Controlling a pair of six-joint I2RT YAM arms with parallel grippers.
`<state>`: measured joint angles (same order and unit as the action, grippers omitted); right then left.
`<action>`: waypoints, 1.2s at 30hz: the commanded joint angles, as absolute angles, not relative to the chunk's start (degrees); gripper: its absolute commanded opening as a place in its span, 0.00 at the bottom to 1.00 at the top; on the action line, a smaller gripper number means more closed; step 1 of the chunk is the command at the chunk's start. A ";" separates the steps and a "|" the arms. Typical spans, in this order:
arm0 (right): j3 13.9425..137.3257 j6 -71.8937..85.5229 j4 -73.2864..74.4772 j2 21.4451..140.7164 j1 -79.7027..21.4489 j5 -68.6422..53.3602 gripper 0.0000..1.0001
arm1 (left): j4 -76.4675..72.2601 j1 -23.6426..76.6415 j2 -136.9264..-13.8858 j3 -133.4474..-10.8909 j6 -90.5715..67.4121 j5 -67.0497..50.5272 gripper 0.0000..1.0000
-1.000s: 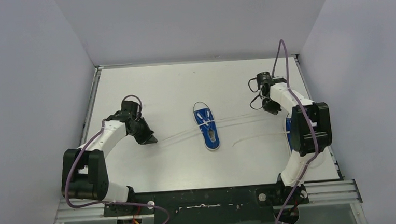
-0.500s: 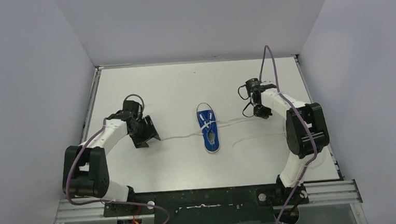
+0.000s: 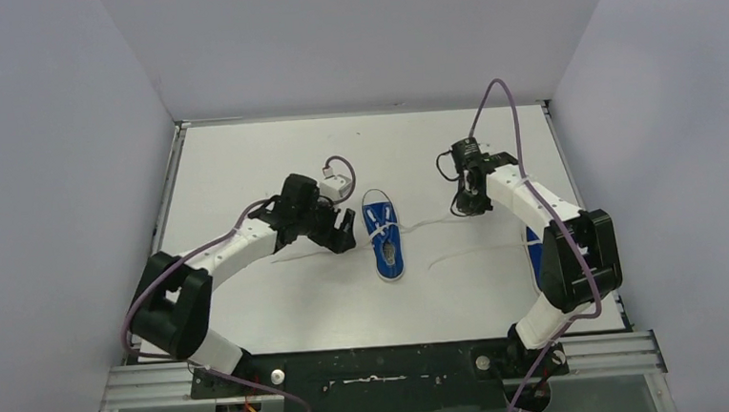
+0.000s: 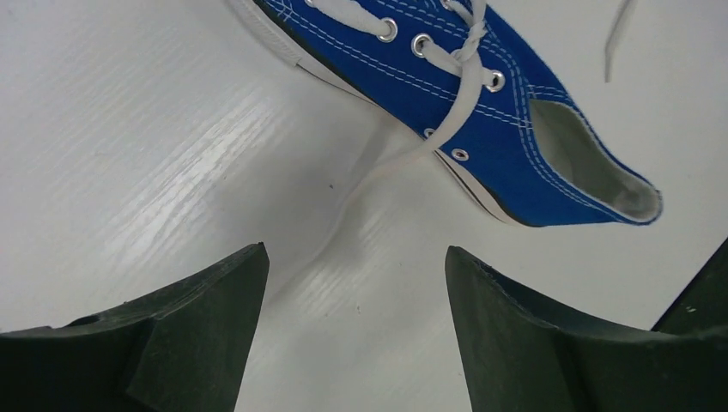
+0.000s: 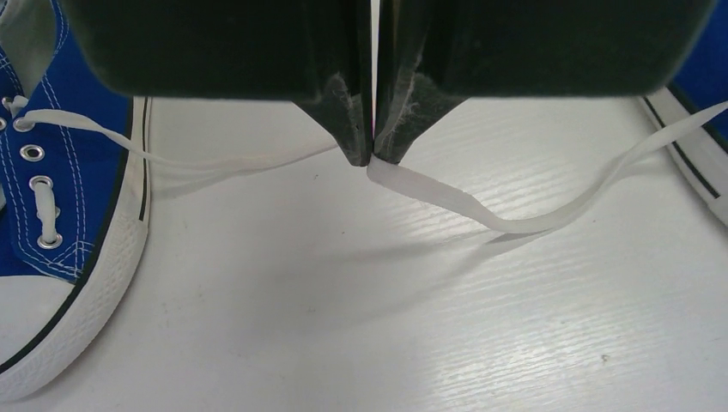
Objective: Tie the shoes
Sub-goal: Tie the shoelace on the shoe, then wrap the shoelace around the shoelace.
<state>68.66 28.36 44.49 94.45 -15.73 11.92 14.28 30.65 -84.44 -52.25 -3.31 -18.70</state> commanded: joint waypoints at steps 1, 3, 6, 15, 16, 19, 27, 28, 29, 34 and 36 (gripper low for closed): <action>71.34 26.95 44.74 88.18 -15.04 9.40 0.00 | 3.28 31.50 -92.15 -55.62 3.96 -24.69 0.72; 70.78 26.90 44.44 86.85 -14.51 8.32 0.00 | -1.26 32.32 -94.93 -55.60 3.86 -27.08 0.70; 70.57 27.10 44.83 85.64 -14.11 7.85 0.00 | -3.90 33.57 -99.20 -56.57 4.17 -30.40 0.69; 72.33 27.78 46.22 83.85 -13.85 4.69 0.00 | -9.41 34.61 -104.36 -56.09 2.73 -20.14 0.52; 72.66 27.66 46.65 83.58 -13.87 4.26 0.00 | -10.26 34.41 -103.98 -55.81 2.65 -19.63 0.46; 73.54 27.32 47.31 82.05 -13.81 3.28 0.00 | -10.14 34.04 -102.29 -55.76 3.30 -18.04 0.28; 74.93 26.52 47.30 78.08 -13.72 -6.52 0.00 | -7.19 33.93 -96.18 -57.57 4.04 -15.67 0.00; 74.77 26.41 46.19 77.64 -13.69 -9.23 0.00 | -7.55 33.93 -95.41 -58.03 3.45 -15.51 0.00; 74.46 26.34 44.41 77.36 -13.60 -12.39 0.00 | -8.10 33.93 -94.82 -58.45 2.64 -15.54 0.00; 73.73 30.78 31.05 80.08 -14.49 -29.06 0.00 | -20.78 34.14 -94.17 -55.88 -3.96 -17.97 0.00; 73.40 37.04 24.28 82.39 -14.86 -31.76 0.00 | -25.69 34.19 -94.89 -54.10 -6.09 -18.51 0.00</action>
